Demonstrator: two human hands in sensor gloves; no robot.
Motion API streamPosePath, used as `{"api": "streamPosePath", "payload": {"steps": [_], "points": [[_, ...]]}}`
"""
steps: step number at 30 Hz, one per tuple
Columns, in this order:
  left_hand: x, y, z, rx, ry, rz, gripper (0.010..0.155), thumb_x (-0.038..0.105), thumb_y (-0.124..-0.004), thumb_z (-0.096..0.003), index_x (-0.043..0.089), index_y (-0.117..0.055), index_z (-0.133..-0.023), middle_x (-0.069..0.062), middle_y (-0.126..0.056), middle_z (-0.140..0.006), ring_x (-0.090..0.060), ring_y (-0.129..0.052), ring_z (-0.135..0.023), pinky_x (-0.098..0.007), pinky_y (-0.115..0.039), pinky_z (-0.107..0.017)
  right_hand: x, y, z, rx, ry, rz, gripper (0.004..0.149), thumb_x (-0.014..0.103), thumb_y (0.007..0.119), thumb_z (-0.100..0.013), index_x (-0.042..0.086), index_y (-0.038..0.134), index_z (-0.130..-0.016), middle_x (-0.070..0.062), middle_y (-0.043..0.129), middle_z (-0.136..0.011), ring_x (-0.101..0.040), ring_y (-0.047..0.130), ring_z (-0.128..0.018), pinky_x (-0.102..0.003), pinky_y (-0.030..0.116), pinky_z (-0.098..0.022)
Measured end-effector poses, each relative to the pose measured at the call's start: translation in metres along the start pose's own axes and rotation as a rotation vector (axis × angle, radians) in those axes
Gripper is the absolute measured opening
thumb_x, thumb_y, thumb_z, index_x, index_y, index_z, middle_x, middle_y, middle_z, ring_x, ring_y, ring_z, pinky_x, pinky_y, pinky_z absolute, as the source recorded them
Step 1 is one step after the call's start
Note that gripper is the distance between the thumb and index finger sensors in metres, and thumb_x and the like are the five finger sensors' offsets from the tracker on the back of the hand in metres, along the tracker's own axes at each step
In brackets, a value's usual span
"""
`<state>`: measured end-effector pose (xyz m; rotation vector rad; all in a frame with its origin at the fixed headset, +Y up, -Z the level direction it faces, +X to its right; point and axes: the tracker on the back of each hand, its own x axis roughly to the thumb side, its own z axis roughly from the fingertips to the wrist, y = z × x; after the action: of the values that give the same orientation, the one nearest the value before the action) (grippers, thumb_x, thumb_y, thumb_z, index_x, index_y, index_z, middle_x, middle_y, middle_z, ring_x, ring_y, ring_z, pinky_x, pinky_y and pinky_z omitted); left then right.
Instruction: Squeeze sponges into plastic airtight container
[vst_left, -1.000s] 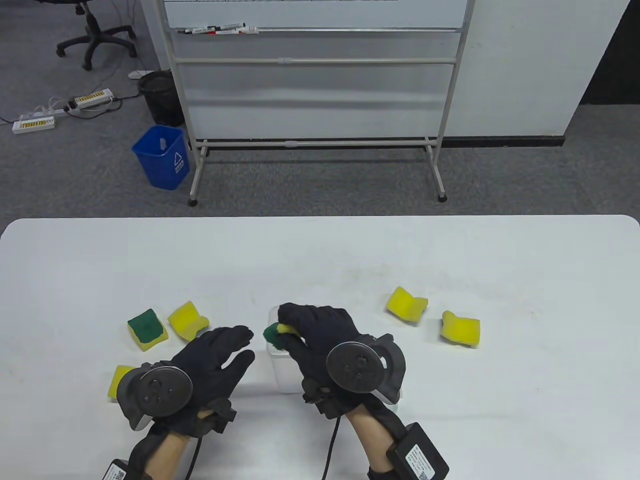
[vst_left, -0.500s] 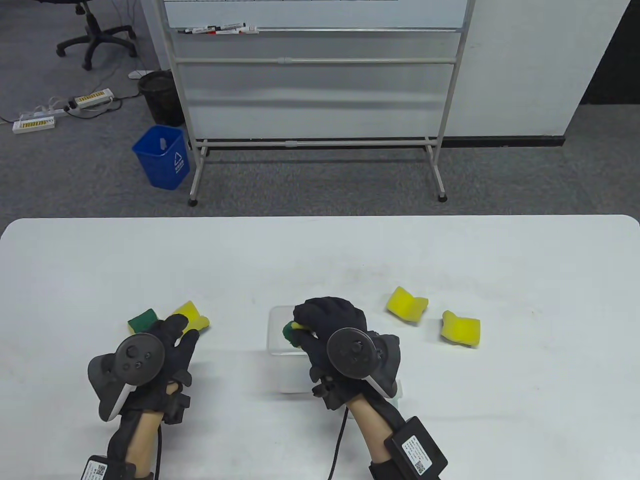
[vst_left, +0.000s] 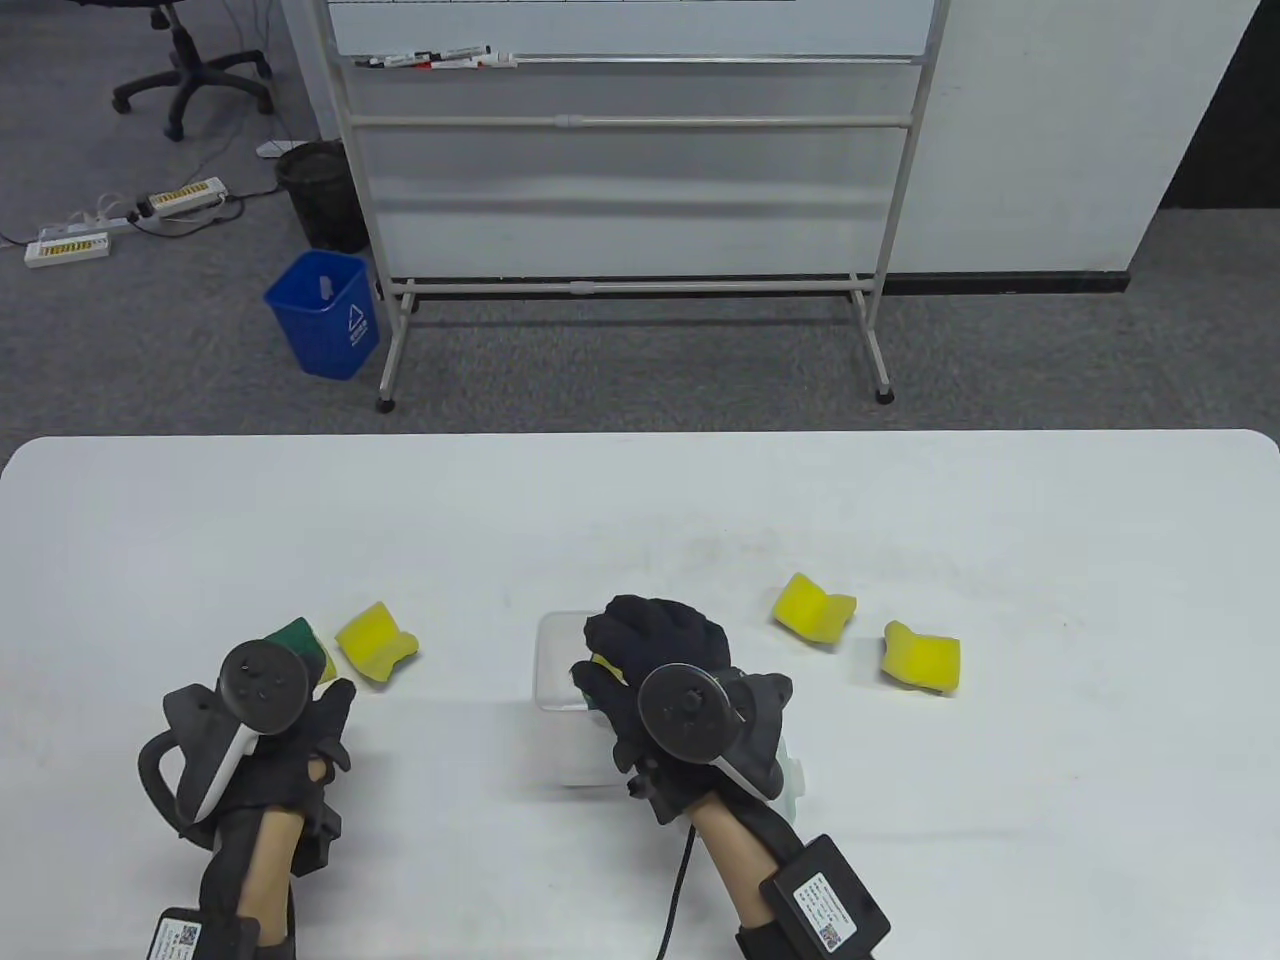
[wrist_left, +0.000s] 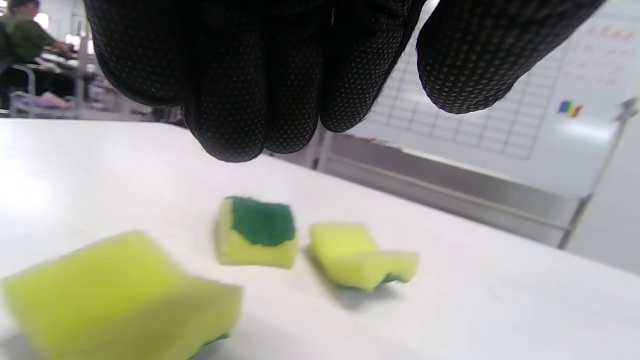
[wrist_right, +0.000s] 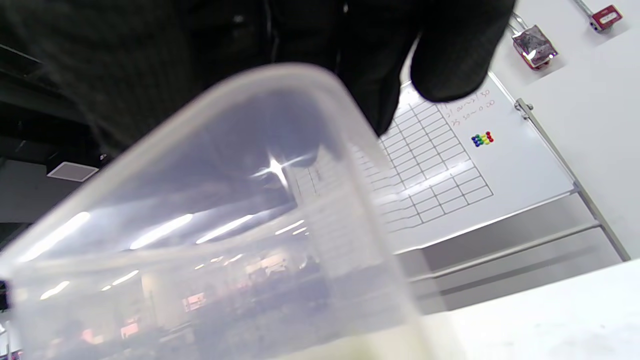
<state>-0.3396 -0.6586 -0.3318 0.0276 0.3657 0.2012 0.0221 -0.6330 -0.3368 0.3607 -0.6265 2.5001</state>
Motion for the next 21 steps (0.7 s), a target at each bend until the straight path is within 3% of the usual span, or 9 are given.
{"api": "streamPosePath", "payload": {"steps": [9, 17, 21], "points": [[-0.017, -0.028, -0.019, -0.207, 0.195, -0.173, 0.063, 0.053, -0.083, -0.0453, 0.020, -0.074, -0.099, -0.016, -0.085, -0.099, -0.037, -0.091, -0.083, -0.055, -0.076, -0.064, -0.003, -0.004, -0.001, 0.002, 0.019, -0.039, 0.050, 0.050, 0.091, -0.038, 0.024, 0.097, -0.081, -0.003, 0.093, -0.093, -0.031, 0.090, -0.085, -0.055, 0.070, -0.066], [-0.027, -0.059, -0.033, -0.368, 0.245, -0.214, 0.068, 0.056, -0.083, -0.0438, 0.017, -0.072, -0.099, -0.016, -0.086, -0.097, -0.037, -0.093, -0.082, -0.054, -0.078, -0.063, -0.003, -0.003, 0.000, 0.006, 0.012, -0.036, 0.050, 0.050, 0.091, -0.038, 0.024, 0.097, -0.081, -0.004, 0.093, -0.093, -0.030, 0.090, -0.085, -0.055, 0.070, -0.066], [-0.024, -0.064, -0.037, -0.356, 0.249, -0.254, 0.068, 0.056, -0.084, -0.0429, 0.015, -0.073, -0.096, -0.016, -0.087, -0.095, -0.036, -0.095, -0.079, -0.053, -0.079, -0.062, -0.003, -0.003, 0.000, 0.010, 0.013, -0.033, 0.050, 0.050, 0.091, -0.038, 0.024, 0.097, -0.081, -0.004, 0.093, -0.093, -0.031, 0.090, -0.085, -0.055, 0.070, -0.066]]}}
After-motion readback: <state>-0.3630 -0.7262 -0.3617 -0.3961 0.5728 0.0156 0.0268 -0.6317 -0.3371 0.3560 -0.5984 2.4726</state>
